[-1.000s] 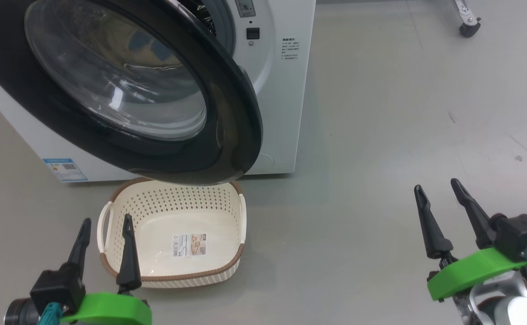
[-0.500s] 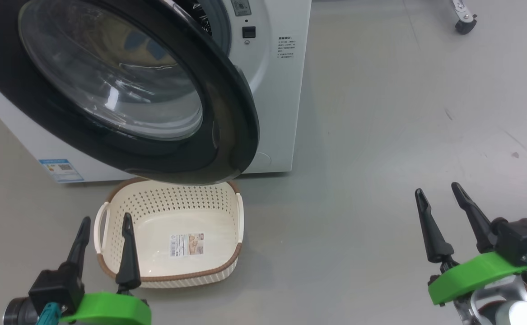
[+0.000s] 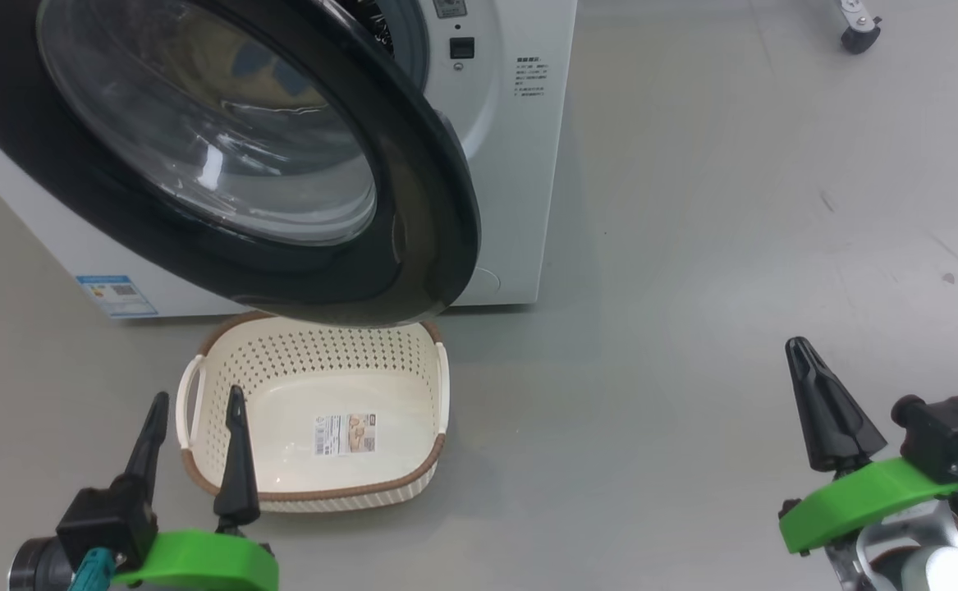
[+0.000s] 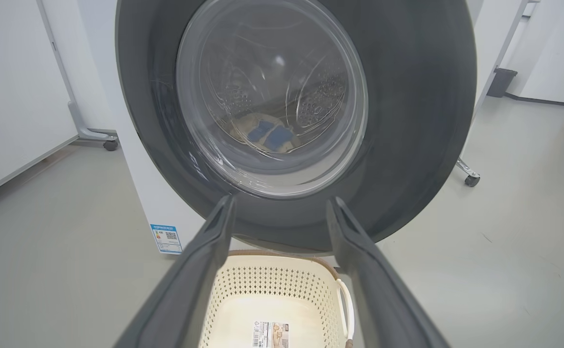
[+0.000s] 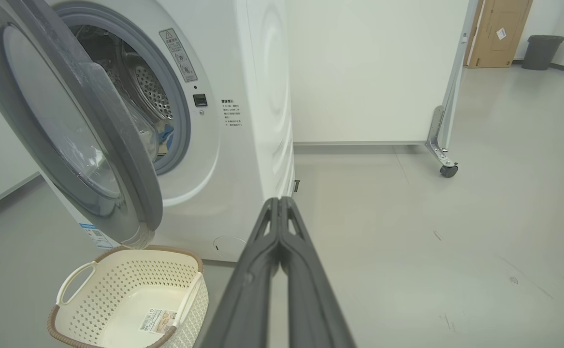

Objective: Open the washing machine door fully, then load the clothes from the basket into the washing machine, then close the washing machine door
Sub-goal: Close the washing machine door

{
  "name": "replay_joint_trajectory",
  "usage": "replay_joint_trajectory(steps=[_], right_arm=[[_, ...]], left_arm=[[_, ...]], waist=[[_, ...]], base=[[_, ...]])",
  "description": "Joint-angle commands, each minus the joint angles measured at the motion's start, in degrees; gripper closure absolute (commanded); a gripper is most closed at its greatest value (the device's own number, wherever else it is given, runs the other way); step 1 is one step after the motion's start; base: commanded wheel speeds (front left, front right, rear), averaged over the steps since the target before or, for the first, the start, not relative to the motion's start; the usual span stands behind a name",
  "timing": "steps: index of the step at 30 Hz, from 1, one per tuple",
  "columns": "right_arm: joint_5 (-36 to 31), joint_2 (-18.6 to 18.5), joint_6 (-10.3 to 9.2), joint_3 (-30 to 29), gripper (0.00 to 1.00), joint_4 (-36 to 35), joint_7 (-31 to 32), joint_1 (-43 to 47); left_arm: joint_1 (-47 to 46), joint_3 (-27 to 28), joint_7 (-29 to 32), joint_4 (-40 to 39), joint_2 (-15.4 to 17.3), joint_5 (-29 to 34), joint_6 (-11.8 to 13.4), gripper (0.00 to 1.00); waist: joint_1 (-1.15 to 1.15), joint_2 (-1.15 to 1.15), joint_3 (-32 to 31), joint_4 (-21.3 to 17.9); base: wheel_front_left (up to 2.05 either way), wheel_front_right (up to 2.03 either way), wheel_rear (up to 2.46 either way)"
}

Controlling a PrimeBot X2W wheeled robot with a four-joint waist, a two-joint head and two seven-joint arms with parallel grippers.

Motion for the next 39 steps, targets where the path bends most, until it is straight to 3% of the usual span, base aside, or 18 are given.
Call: replay_joint_trajectory(steps=[1, 11, 19, 31, 39], right_arm=[[0.4, -0.4, -0.16, 1.1, 1.0, -1.4, -0.4, -2.4], [0.2, -1.3, -0.16, 4.8, 1.0, 3.6, -1.1, -8.1], [1.5, -2.9, -0.16, 11.4, 1.0, 15.1, -3.4, -18.3], [3.1, -2.2, -0.16, 14.1, 1.0, 29.4, -8.0, -31.2], [3.4, -2.2, -0.16, 16.1, 1.0, 28.7, -10.4, -38.8]], left_arm=[[-2.7, 1.9, -0.3, -2.2, 1.4, 0.9, 4.4, 0.0], [-4.3, 0.7, -0.7, -1.3, 0.4, 0.7, 4.0, 0.0], [-6.0, -1.0, -1.5, 1.5, -0.4, 0.2, 2.5, 0.0], [-8.1, -3.1, -2.1, 3.6, -1.1, 0.2, 1.1, 0.0], [-8.6, -3.8, -2.8, 4.8, -1.4, -0.1, 0.6, 0.0]], waist=[[0.0, 0.0, 0.5, 0.7], [0.0, 0.0, 1.5, 3.7], [0.0, 0.0, 1.0, 6.9], [0.0, 0.0, 1.1, 9.7], [0.0, 0.0, 0.7, 10.5]], base=[[0.0, 0.0, 0.0], [0.0, 0.0, 0.0], [0.0, 0.0, 0.0], [0.0, 0.0, 0.0], [0.0, 0.0, 0.0]])
